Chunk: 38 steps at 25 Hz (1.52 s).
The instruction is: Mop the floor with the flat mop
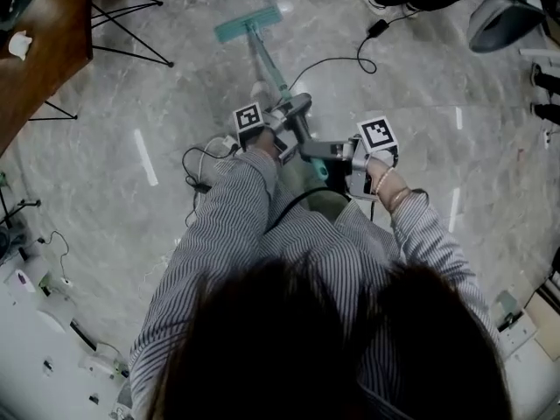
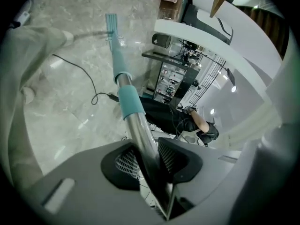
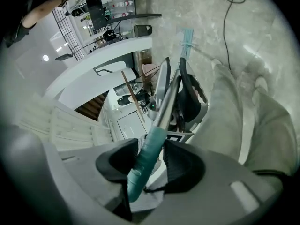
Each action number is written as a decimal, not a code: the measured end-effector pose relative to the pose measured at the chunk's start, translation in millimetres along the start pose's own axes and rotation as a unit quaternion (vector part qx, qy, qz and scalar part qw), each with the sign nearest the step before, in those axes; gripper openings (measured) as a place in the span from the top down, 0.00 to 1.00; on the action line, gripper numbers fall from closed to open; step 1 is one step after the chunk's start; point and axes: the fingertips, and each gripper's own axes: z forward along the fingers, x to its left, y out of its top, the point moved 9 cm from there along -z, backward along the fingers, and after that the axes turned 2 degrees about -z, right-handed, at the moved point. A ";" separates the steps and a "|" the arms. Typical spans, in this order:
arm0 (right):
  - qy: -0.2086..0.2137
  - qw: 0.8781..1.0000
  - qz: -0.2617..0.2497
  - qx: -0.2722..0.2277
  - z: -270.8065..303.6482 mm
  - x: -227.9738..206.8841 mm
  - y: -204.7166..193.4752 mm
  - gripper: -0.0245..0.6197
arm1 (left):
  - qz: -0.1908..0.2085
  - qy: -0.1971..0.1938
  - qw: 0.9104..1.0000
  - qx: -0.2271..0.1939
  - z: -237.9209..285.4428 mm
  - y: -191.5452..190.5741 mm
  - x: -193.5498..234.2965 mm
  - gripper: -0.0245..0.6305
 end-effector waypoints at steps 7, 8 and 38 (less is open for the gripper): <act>-0.019 1.000 0.013 0.007 -19.2 -34.3 -55.5 0.71 | -0.029 0.001 0.999 0.028 -28.0 -48.5 40.7 0.81; -0.020 1.000 0.017 0.004 -20.1 -39.1 -61.2 0.71 | -0.033 0.005 0.999 0.035 -30.6 -52.0 45.6 0.82; 0.025 0.999 0.015 0.018 35.5 -48.1 -105.3 0.71 | -0.032 0.000 0.997 0.065 -72.2 -52.5 41.9 0.91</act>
